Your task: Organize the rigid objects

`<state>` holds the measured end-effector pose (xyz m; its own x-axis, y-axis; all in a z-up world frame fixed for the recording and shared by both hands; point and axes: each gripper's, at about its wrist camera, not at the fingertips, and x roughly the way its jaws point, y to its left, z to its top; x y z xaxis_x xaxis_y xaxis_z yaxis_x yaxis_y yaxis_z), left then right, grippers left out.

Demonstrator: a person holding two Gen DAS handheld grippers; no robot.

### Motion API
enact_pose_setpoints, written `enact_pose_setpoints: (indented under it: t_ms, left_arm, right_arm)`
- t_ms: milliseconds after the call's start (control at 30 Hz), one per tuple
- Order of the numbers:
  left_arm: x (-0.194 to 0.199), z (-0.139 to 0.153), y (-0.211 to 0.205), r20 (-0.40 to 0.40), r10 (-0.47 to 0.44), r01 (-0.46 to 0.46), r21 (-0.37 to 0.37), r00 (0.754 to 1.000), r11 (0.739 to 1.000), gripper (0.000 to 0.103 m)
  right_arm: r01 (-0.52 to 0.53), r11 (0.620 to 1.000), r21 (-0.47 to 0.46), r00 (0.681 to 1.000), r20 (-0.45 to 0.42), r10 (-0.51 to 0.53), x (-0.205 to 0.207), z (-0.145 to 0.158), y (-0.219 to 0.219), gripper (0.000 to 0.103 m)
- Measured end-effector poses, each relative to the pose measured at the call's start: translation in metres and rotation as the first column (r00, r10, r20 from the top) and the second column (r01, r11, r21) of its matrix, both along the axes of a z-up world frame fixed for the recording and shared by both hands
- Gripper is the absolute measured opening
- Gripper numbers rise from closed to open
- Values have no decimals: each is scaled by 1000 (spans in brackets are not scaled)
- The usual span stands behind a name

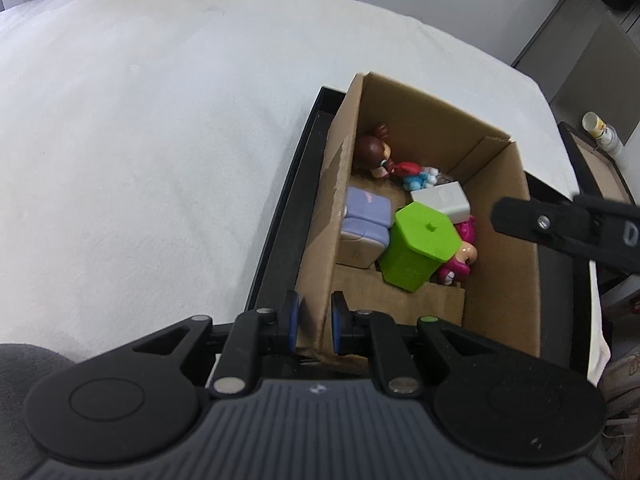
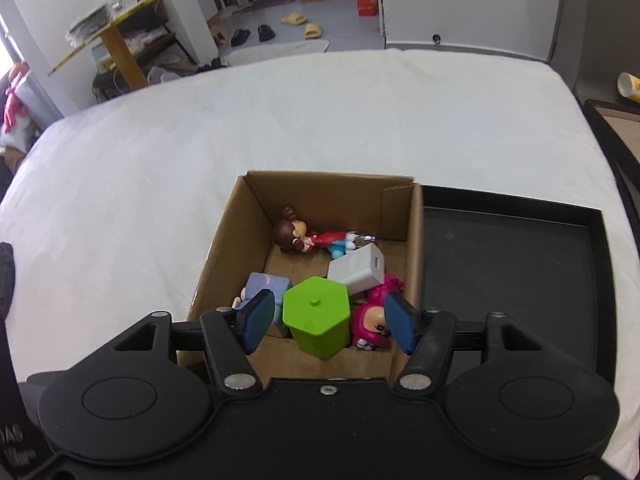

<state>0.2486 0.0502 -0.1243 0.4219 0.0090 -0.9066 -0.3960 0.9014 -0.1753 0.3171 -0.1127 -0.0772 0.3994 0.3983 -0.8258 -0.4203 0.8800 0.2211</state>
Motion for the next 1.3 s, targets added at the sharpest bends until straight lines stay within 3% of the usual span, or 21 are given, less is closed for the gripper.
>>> enact_pose_setpoints:
  t_ms: [267, 400, 600, 700, 900, 1300]
  left_arm:
    - [-12, 29, -13, 37, -29, 28, 30, 999, 999, 29]
    - [-20, 45, -21, 56, -44, 41, 52, 997, 998, 42]
    - [-40, 71, -27, 101, -51, 46, 55, 994, 997, 60]
    - [-51, 84, -31, 123, -61, 53, 68, 991, 996, 71]
    - [-75, 105, -41, 139, -111, 98, 92, 984, 991, 86]
    - [-106, 132, -53, 189, -169, 142, 148, 967, 979, 93]
  right_arm:
    - [53, 996, 67, 998, 32, -55, -18, 16, -32, 74]
    - [86, 992, 97, 995, 36, -90, -27, 22, -52, 75]
    - [129, 983, 127, 989, 61, -137, -45, 32, -81, 89]
    - [147, 979, 141, 984, 80, -159, -54, 40, -91, 103]
    - [177, 971, 159, 974, 110, -196, -73, 51, -109, 103]
    - [169, 975, 142, 971, 146, -190, -106, 71, -117, 103]
